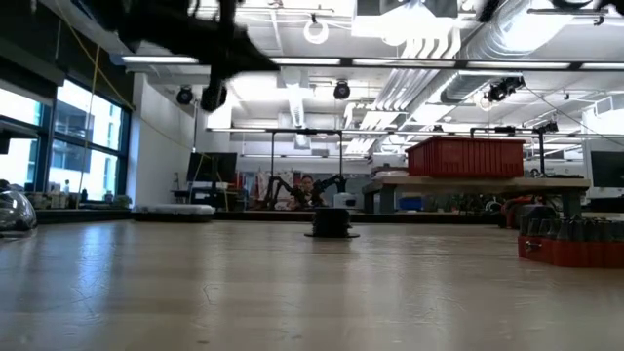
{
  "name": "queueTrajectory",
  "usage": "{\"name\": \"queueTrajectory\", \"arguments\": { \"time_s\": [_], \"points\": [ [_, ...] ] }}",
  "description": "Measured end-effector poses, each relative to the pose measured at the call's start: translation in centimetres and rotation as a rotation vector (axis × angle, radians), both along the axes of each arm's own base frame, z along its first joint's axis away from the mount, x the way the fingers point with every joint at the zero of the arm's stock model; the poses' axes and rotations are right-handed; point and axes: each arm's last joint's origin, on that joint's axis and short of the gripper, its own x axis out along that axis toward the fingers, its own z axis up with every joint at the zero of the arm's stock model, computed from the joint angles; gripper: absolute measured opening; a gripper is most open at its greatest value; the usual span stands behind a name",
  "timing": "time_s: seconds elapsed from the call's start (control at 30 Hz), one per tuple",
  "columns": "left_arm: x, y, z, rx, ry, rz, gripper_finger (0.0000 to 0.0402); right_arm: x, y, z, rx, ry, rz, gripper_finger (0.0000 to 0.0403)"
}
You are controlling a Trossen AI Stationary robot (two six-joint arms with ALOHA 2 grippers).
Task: Coil cords
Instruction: Uncoil the black wire from the spool
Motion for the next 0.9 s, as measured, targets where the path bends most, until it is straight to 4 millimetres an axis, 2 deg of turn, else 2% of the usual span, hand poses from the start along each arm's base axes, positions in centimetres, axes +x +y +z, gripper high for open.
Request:
{"name": "queueTrajectory", "arguments": {
  "time_s": [0.1,0.23,0.37,0.47,0.57,0.67,0.77,0.9],
  "points": [
    [0.5,0.5,-2.1,-0.033,0.085,0.015,0.0004,2.9,0.1,0.2,-0.027,0.188,0.055,0.0],
    [1.4,1.1,-4.7,-0.095,0.197,0.003,0.0033,5.2,0.0,0.8,-0.038,0.389,0.076,0.0],
    [2.4,1.3,-7.8,-0.181,0.305,-0.027,0.0086,6.2,-0.1,1.0,-0.086,0.648,0.063,0.0],
    [3.1,1.4,-10.2,-0.306,0.373,-0.02,0.0135,6.5,-0.4,1.8,-0.019,0.765,-0.022,0.0],
    [4.0,1.5,-12.2,-0.418,0.374,-0.024,0.0182,6.5,-0.6,2.7,0.006,0.83,-0.1,0.0],
    [5.0,1.7,-13.0,-0.461,0.299,-0.017,0.0215,6.4,-0.7,3.8,0.005,0.805,-0.125,0.0],
    [5.7,1.9,-13.4,-0.5,0.239,0.0,0.0229,6.3,-0.7,3.9,0.012,0.806,-0.125,0.0],
    [5.8,1.7,-14.7,-0.543,0.282,0.011,0.0232,6.2,-0.6,3.8,0.029,0.814,-0.127,0.0]
  ]
}}
